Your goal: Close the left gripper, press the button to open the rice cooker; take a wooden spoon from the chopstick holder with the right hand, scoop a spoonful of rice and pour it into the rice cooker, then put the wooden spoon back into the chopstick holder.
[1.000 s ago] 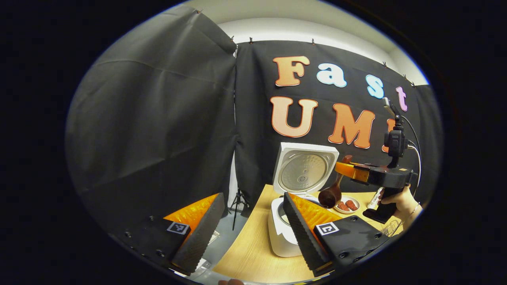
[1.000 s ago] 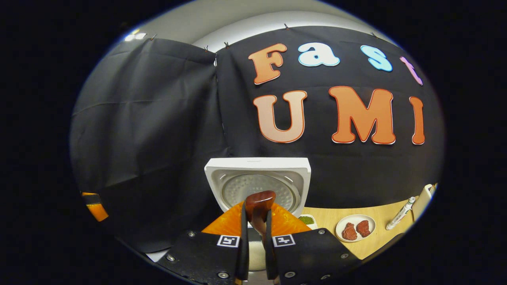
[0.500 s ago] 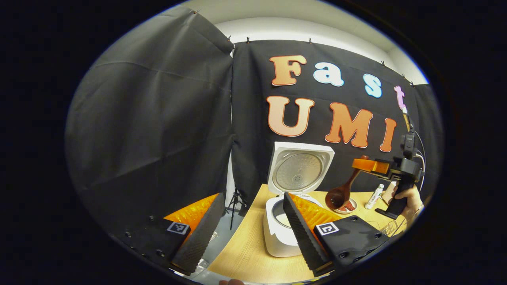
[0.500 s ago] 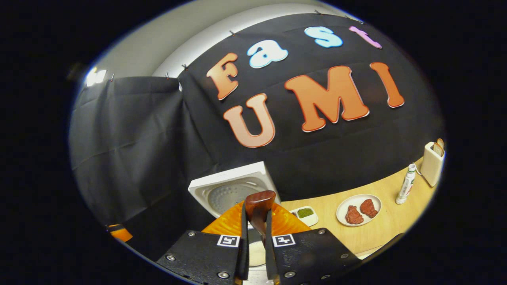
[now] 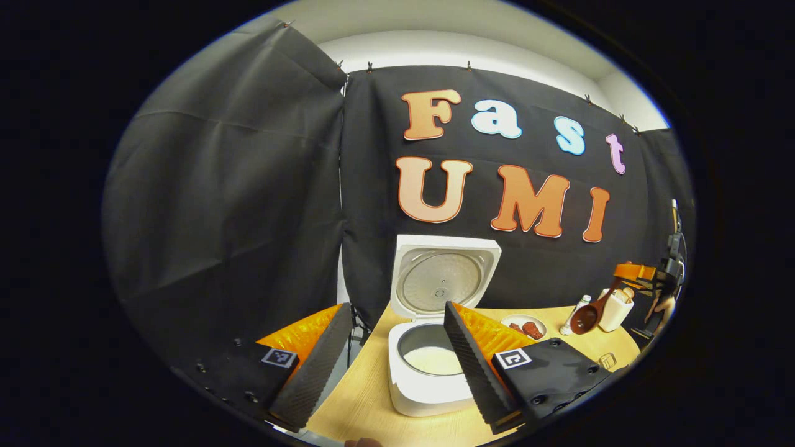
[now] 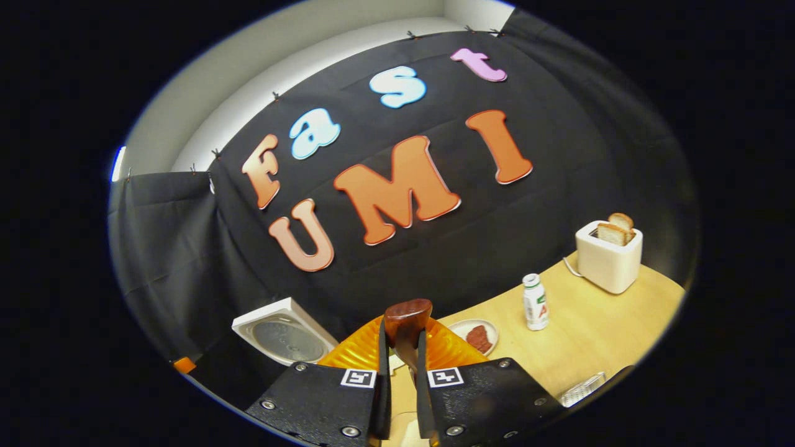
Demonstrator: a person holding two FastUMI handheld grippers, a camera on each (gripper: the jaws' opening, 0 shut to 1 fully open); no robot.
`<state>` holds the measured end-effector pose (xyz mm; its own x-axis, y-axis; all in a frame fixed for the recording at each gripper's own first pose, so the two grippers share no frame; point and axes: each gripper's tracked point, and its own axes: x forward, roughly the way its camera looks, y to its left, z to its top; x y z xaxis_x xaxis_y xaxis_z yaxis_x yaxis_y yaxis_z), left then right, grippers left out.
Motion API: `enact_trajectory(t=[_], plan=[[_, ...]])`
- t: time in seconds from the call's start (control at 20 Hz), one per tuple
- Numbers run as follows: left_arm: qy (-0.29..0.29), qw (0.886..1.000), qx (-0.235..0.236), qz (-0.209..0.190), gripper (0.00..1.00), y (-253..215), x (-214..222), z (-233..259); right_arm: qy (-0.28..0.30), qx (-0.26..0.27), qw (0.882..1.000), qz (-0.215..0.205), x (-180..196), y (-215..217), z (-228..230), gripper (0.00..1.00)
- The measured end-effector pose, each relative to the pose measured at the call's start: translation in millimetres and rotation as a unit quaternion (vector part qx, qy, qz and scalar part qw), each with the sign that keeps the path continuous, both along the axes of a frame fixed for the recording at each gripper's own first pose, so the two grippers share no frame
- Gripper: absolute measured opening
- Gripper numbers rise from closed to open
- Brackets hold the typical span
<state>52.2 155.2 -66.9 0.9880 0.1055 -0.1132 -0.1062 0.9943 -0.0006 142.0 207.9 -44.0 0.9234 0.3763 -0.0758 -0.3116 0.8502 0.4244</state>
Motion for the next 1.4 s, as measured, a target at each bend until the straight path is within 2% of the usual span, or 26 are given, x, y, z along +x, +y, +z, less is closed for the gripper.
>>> enact_trajectory(t=[0.25,0.55,0.95,1.3,1.4], plan=[[-0.003,1.0,-0.007,-0.005,1.0,-20.3,12.7,0.8,0.018,0.002,0.998,-0.061,-1.8,-90.8,-20.6,0.16],[-0.005,1.0,0.003,-0.002,1.0,-36.2,25.0,3.8,0.052,0.014,0.993,-0.109,-15.3,-165.9,-61.6,0.16],[0.002,1.0,0.011,-0.011,0.98,-60.0,34.2,1.3,0.109,0.029,0.984,-0.139,-29.9,-200.9,-134.5,0.16],[0.009,0.999,0.022,-0.022,1.0,-84.1,35.7,-1.9,0.148,0.06,0.977,-0.144,-32.5,-204.5,-183.7,0.16],[0.012,0.999,0.025,-0.022,0.98,-89.0,35.1,-3.6,0.152,0.065,0.976,-0.144,-32.9,-204.5,-191.1,0.16]])
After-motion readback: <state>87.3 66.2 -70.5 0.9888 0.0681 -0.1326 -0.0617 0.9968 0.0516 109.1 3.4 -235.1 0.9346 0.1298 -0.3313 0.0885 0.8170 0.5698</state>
